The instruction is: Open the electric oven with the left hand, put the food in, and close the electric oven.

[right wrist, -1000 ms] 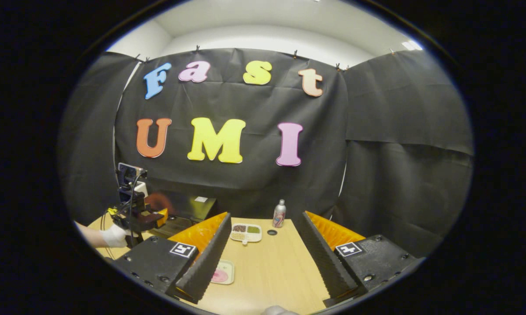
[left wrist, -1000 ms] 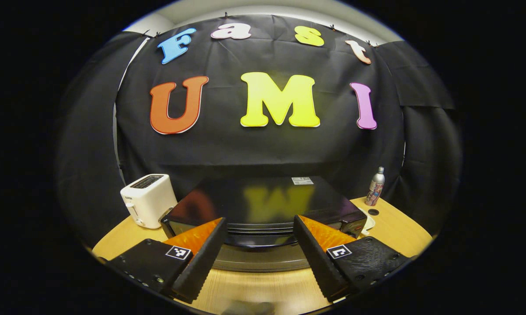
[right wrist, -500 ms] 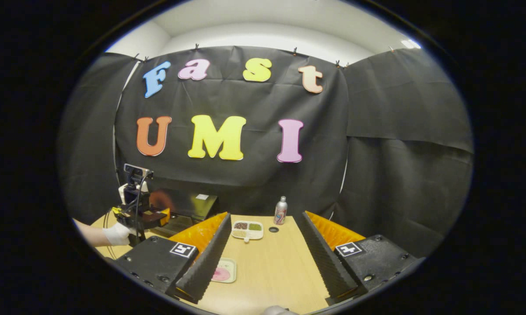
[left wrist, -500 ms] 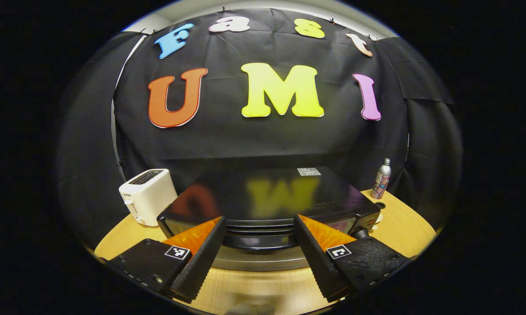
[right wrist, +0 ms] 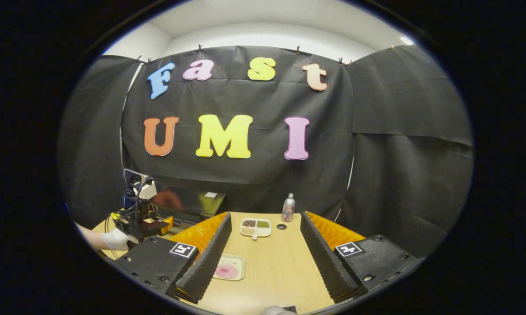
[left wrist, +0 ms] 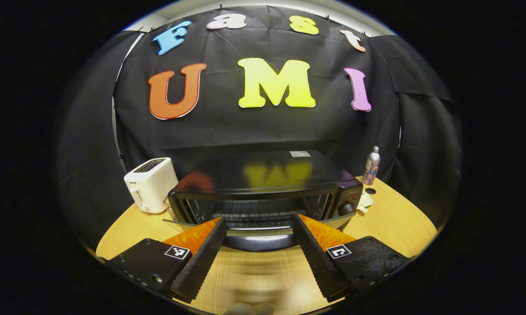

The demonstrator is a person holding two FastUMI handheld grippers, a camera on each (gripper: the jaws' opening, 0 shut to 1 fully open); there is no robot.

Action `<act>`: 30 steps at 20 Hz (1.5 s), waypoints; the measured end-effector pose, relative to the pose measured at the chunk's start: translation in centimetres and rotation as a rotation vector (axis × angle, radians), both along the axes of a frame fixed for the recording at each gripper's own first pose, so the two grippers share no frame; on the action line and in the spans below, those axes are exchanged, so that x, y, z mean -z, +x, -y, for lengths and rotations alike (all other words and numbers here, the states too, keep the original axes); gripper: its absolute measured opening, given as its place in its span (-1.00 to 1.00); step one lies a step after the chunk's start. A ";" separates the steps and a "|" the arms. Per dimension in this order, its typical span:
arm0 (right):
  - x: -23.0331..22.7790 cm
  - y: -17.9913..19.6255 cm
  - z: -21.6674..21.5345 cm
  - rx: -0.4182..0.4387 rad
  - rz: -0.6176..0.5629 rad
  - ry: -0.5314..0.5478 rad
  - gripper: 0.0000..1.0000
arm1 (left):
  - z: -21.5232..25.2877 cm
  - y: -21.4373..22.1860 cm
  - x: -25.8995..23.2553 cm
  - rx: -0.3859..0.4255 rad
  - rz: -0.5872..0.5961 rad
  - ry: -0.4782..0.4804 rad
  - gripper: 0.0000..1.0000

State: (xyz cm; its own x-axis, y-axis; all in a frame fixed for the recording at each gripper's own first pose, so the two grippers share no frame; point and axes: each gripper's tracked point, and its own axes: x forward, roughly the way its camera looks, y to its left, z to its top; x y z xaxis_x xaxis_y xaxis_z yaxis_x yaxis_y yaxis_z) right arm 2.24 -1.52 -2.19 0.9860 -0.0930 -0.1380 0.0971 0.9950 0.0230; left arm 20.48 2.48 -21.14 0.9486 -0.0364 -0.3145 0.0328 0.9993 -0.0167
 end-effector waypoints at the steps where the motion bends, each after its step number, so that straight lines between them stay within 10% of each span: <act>1: 0.1 -0.1 0.0 -0.004 -0.003 -0.001 0.93 | 0.1 -0.7 0.3 0.002 -0.007 -0.001 0.95; 30: 5.7 -3.6 -0.1 0.026 -0.120 -0.025 0.94 | 1.1 -9.3 14.0 0.012 -0.253 -0.017 0.95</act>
State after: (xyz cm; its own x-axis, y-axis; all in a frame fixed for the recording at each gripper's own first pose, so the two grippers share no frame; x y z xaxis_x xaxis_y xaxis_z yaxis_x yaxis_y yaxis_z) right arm -1.33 -1.38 -7.85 0.9598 -0.1236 -0.2521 0.1238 0.9922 -0.0152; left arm 11.21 1.40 -35.09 0.8394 -0.0546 -0.5407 0.0375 0.9984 -0.0427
